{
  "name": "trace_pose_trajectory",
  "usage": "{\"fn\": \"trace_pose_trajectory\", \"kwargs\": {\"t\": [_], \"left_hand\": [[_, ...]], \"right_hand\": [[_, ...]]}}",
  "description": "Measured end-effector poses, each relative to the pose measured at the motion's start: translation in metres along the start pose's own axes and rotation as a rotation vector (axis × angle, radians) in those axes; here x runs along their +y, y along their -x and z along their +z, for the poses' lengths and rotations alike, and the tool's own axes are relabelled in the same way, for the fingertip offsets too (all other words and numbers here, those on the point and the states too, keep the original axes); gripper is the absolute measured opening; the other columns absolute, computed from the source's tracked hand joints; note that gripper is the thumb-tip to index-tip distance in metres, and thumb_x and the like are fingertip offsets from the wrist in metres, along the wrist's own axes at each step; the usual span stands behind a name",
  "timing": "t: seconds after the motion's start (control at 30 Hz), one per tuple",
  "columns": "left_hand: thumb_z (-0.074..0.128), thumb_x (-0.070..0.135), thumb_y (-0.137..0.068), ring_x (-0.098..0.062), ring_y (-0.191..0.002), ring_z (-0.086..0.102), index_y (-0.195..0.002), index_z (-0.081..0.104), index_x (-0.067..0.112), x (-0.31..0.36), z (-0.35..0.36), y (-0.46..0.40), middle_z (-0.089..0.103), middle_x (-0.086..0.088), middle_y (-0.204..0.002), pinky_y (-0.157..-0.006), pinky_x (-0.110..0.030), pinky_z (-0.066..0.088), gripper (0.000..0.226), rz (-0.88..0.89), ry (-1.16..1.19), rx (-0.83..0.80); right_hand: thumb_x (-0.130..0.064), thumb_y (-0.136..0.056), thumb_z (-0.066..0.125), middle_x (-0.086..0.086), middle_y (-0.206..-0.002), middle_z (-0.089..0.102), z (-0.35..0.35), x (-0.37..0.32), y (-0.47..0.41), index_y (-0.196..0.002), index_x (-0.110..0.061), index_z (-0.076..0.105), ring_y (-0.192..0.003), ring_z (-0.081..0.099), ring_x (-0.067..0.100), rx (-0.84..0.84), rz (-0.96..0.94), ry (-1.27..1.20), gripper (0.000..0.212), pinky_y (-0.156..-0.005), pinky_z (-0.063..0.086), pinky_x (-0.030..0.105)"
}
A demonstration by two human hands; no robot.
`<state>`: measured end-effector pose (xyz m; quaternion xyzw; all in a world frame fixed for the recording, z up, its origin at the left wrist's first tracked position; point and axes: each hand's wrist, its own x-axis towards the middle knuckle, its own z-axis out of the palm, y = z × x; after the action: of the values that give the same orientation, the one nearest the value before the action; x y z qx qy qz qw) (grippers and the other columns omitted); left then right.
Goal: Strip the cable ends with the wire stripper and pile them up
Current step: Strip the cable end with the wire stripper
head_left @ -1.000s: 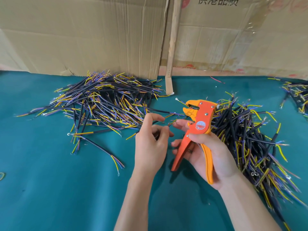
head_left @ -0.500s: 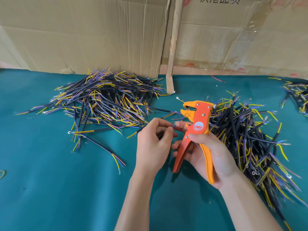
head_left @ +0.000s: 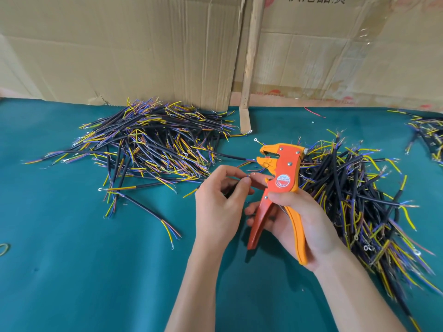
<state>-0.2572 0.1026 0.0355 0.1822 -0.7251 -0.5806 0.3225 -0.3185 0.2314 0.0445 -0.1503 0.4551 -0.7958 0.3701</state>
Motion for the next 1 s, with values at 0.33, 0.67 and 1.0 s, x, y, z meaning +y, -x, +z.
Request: {"fn": "trace_pose_trajectory", "kwargs": {"t": [0.33, 0.67, 1.0], "left_hand": [[0.061, -0.004, -0.088, -0.007, -0.084, 0.074, -0.094, 0.07, 0.013, -0.002, -0.005, -0.001, 0.079, 0.007, -0.086, -0.075, -0.015, 0.053, 0.02, -0.052, 0.115, -0.114], [0.071, 0.013, -0.09, -0.02, -0.069, 0.058, -0.083, 0.057, 0.022, -0.008, -0.001, -0.002, 0.072, -0.002, -0.082, -0.068, -0.04, 0.048, 0.018, -0.095, -0.007, -0.017], [0.068, 0.008, -0.091, -0.016, -0.072, 0.066, -0.078, 0.059, 0.019, -0.011, 0.002, -0.003, 0.072, 0.006, -0.072, -0.068, -0.024, 0.05, 0.019, -0.069, -0.128, 0.02]], "right_hand": [[-0.012, -0.078, 0.063, 0.005, -0.079, 0.07, 0.005, 0.002, 0.002, -0.127, 0.001, 0.064, -0.073, 0.067, 0.032, 0.022, 0.023, 0.026, 0.051, -0.067, 0.06, 0.043], [-0.012, -0.081, 0.066, 0.017, -0.078, 0.063, 0.004, 0.007, 0.001, -0.119, -0.003, 0.073, -0.075, 0.066, 0.032, -0.004, 0.059, 0.026, 0.04, -0.069, 0.059, 0.045], [-0.014, -0.075, 0.07, 0.027, -0.122, 0.064, -0.004, -0.002, 0.003, -0.125, 0.004, 0.066, -0.075, 0.065, 0.031, -0.023, -0.011, -0.032, 0.053, -0.069, 0.058, 0.044]]}}
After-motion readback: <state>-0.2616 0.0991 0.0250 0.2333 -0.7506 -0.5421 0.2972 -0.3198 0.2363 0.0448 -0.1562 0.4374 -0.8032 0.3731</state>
